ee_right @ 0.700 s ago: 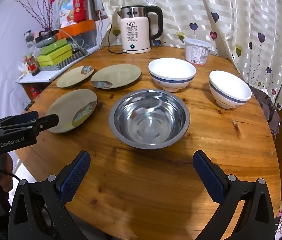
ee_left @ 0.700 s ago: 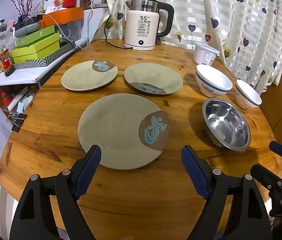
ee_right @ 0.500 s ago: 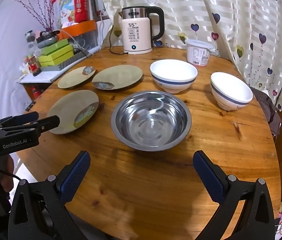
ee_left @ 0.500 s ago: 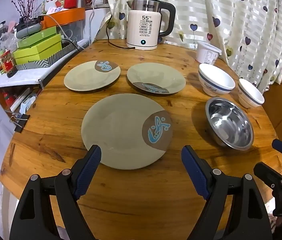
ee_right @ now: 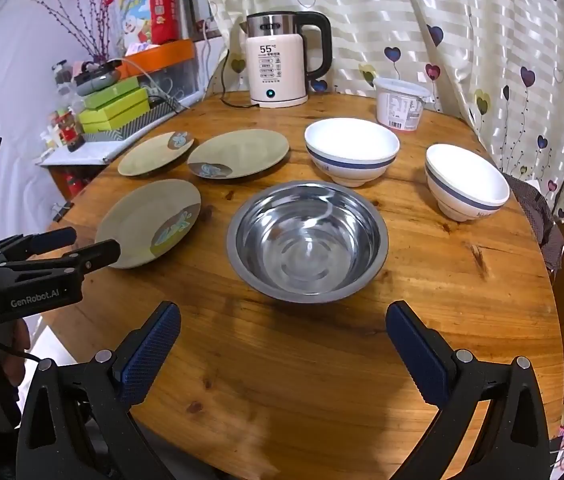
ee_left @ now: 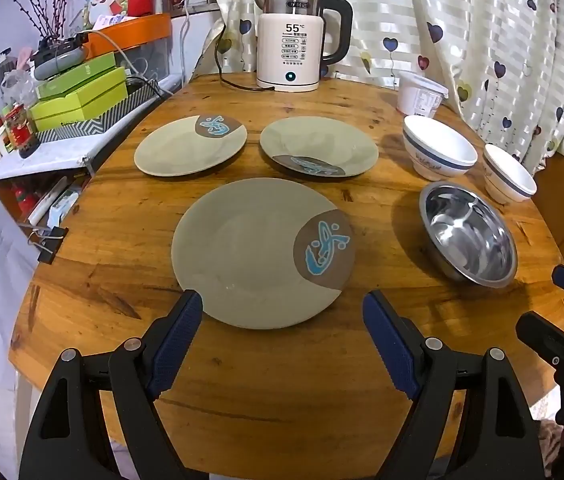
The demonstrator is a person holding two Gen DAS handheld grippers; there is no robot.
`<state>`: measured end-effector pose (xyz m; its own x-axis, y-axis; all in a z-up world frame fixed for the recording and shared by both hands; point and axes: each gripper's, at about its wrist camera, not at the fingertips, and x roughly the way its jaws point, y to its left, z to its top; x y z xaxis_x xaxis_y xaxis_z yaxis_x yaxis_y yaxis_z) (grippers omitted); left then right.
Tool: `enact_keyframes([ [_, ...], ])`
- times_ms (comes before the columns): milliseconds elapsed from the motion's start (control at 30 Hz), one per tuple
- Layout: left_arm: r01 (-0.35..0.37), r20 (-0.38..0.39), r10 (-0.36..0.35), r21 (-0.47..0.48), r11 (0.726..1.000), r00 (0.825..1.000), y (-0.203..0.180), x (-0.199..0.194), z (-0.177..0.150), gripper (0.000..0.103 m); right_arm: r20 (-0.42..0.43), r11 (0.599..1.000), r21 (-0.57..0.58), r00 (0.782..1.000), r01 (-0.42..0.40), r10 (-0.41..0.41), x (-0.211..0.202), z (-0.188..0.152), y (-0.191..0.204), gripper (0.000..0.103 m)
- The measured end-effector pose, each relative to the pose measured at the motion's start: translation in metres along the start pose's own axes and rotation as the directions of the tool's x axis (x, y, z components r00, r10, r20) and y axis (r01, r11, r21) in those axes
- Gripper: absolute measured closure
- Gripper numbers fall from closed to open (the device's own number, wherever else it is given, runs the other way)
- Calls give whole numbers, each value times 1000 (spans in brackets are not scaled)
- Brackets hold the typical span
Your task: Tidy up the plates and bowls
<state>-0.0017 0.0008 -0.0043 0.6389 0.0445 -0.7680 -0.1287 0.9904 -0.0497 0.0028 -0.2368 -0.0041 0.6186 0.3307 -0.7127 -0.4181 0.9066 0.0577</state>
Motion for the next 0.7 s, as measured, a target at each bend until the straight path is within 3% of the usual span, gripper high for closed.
enact_keyframes([
  [267,50,-44,-53,-59,997,998,10,5,-3,20,2,1000,-8,1000,-1,1,2,-3,5,0],
  [700,8,-27,-8,-11,1000,1000,6,1,-3,20,9,1000,-5,1000,-7,7,1,-6,7,0],
])
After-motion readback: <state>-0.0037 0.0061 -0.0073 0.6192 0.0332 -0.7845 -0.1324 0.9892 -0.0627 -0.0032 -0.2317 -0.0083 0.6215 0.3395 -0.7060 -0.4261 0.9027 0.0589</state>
